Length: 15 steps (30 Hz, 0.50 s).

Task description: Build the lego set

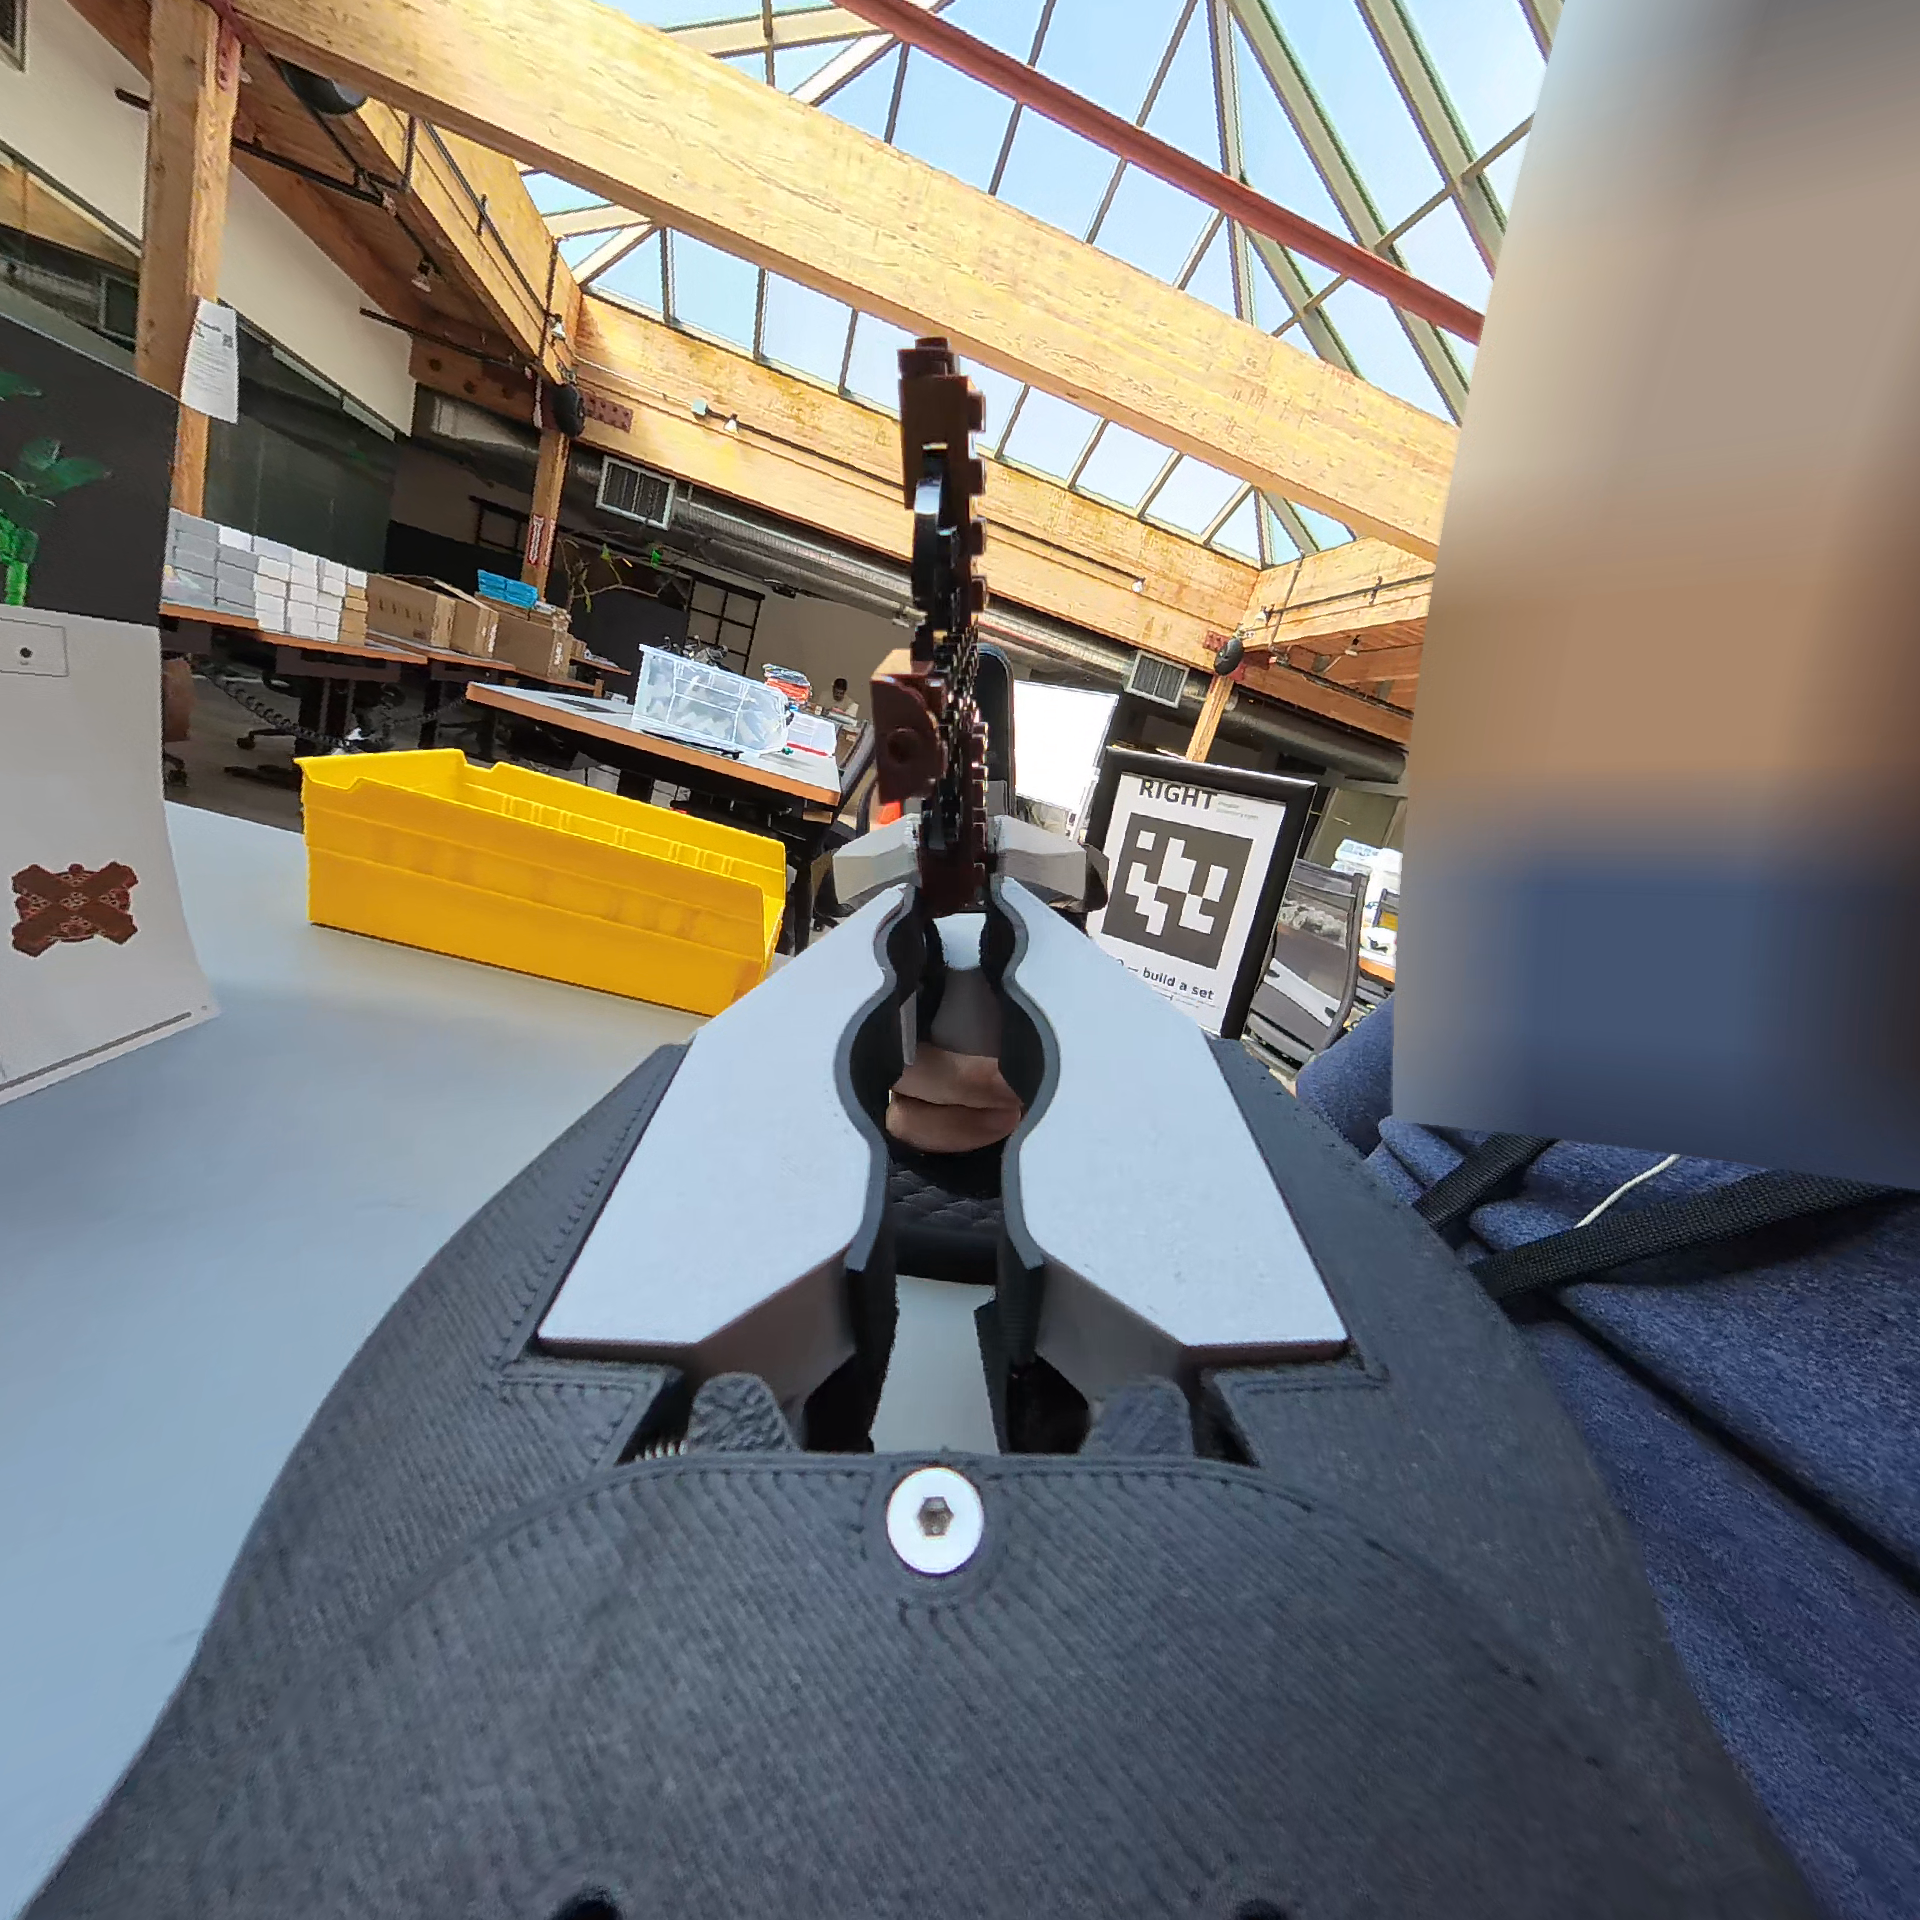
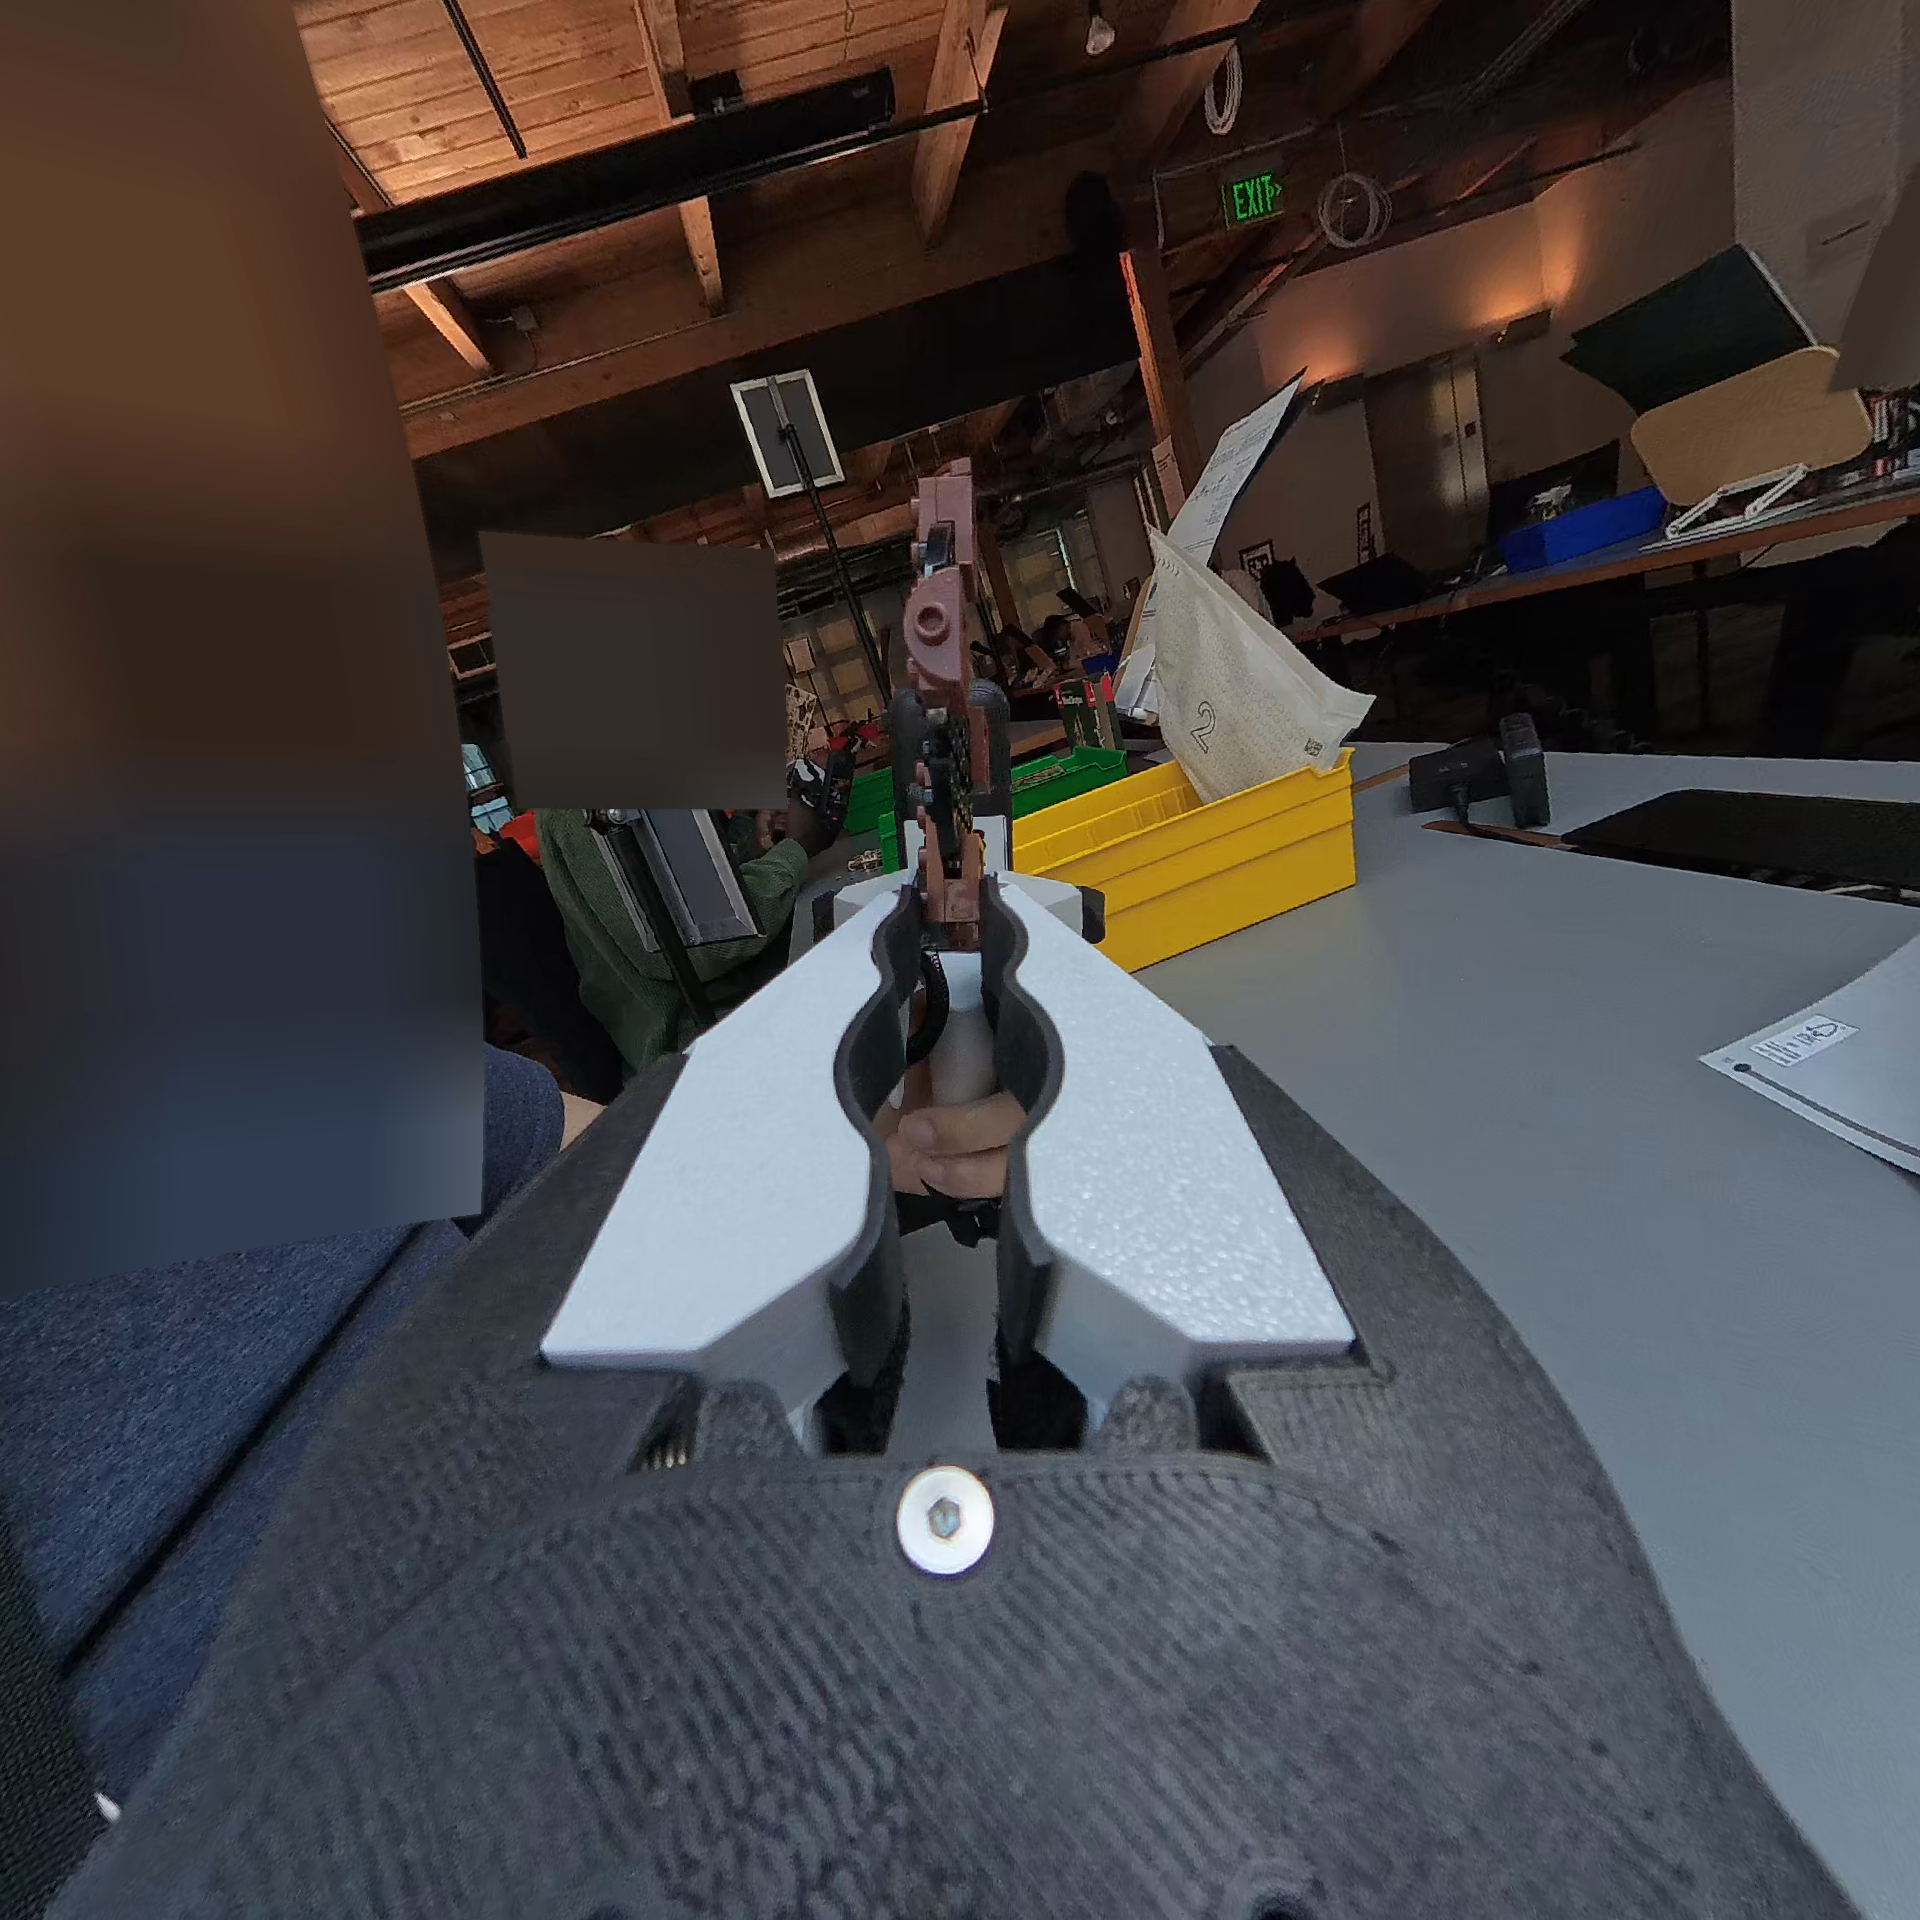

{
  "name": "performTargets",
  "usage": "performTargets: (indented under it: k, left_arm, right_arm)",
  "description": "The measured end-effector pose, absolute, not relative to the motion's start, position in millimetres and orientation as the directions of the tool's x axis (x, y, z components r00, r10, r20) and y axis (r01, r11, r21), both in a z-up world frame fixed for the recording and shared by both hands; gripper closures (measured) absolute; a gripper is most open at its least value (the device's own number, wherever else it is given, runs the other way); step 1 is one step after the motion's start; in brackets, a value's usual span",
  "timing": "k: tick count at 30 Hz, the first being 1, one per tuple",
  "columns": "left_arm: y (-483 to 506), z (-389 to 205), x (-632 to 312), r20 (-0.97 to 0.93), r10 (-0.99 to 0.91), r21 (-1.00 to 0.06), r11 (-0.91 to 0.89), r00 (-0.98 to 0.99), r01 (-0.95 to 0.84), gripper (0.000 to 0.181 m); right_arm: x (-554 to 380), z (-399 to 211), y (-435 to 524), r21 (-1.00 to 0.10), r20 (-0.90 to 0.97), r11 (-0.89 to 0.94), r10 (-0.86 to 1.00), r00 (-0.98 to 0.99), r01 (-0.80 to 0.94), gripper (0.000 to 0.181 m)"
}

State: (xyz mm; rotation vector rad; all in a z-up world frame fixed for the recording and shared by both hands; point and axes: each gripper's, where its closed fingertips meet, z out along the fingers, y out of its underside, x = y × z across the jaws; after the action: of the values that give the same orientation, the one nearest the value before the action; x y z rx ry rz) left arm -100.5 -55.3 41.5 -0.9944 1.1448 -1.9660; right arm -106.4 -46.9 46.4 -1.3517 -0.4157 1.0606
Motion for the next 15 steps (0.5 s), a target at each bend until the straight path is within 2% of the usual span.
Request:
performTargets:
  k: [3, 11, 15]
  left_arm:
    - [-53.1, 42.7, -101.4, 0.288, -0.818, -0.896, -0.414, -0.498, 0.161, 0.168]
    - [-55.8, 43.1, -103.0, 0.287, -0.819, -0.908, -0.398, -0.498, 0.132, 0.173]
    - [-47.3, 39.8, -101.0, 0.336, -0.811, -0.891, -0.439, -0.479, 0.117, 0.172]
  right_arm:
    - [-108.5, 47.1, -46.1, -0.913, -0.321, -0.124, 0.807, 0.496, -0.389, 0.171]
    - [-108.4, 48.6, -47.6, -0.905, -0.331, -0.141, 0.825, 0.458, -0.401, 0.171]
    - [-92.9, 56.0, -42.2, -0.889, -0.357, -0.136, 0.803, 0.477, -0.437, 0.155]
